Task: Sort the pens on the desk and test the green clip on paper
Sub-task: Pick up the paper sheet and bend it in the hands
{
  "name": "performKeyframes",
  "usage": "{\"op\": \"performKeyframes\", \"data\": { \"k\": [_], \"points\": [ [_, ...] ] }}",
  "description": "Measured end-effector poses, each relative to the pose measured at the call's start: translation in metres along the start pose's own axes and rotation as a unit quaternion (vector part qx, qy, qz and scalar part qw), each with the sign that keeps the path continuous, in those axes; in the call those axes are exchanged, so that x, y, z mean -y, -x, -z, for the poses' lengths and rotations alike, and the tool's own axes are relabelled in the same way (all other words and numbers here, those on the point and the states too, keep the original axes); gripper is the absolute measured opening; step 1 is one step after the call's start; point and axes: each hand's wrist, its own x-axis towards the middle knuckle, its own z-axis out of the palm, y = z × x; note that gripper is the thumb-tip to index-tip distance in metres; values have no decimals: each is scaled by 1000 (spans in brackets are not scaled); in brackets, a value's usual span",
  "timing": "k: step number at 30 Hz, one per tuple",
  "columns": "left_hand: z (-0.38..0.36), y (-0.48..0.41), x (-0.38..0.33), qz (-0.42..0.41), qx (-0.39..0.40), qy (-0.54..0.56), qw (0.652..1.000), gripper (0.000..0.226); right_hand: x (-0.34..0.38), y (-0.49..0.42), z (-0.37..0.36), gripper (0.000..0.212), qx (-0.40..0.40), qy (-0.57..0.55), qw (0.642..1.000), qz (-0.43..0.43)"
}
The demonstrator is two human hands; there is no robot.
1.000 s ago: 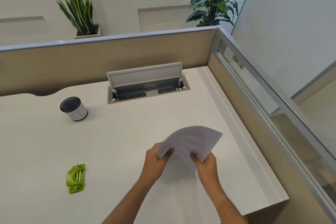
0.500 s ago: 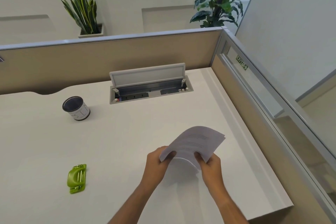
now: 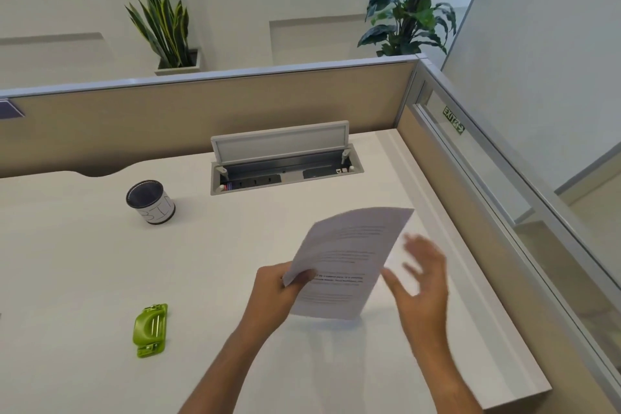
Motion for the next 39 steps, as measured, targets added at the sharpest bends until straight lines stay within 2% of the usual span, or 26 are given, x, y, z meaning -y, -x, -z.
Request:
{"op": "performKeyframes", "data": {
  "k": [1,3,5,6,7,9,11,13,15,18,22,24,30,33,36,39],
  "points": [
    [8,-3,-5,-44,10,-55,997,38,14,-7,7,83,-24,47,997,64],
    [21,-8,-15,-120,28,-198,972,15,41,-25,20,88,-6,173,965,197],
    [29,-11,-29,-160,38,-296,941,30,60,-40,25,84,83,285,915,273],
    [31,-13,-34,-172,45,-317,932,35,65,-45,24,82,149,300,905,261],
    [31,-15,-39,-184,51,-324,927,36,68,-47,21,78,213,289,909,212],
    [33,-19,-46,-188,61,-314,929,33,65,-48,18,65,281,271,913,123],
    [39,-21,-47,-156,71,-293,941,22,53,-47,16,41,258,237,933,85],
    [52,-22,-44,-117,63,-256,957,11,37,-44,19,10,201,139,970,13],
    [64,-21,-38,-89,43,-167,981,14,22,-42,24,15,138,77,986,-44],
    [70,-20,-32,-27,-9,3,1000,21,9,-35,28,17,118,45,988,-94],
    [62,-19,-26,7,-96,188,977,14,7,-29,20,18,80,-18,988,-132],
    [58,-19,-22,18,-121,236,964,18,2,-28,13,24,52,-48,987,-143],
    [26,-16,9,106,-136,208,963,19,-35,-8,-10,24,21,-51,980,-191],
    [21,-13,14,88,-145,181,969,27,-40,-4,-15,28,-8,-70,980,-184],
    [17,-7,16,64,-149,164,973,26,-41,4,-18,22,-38,-101,979,-174],
    [10,2,17,82,-153,185,967,25,-47,16,-25,17,-56,-102,975,-188]
  ]
}}
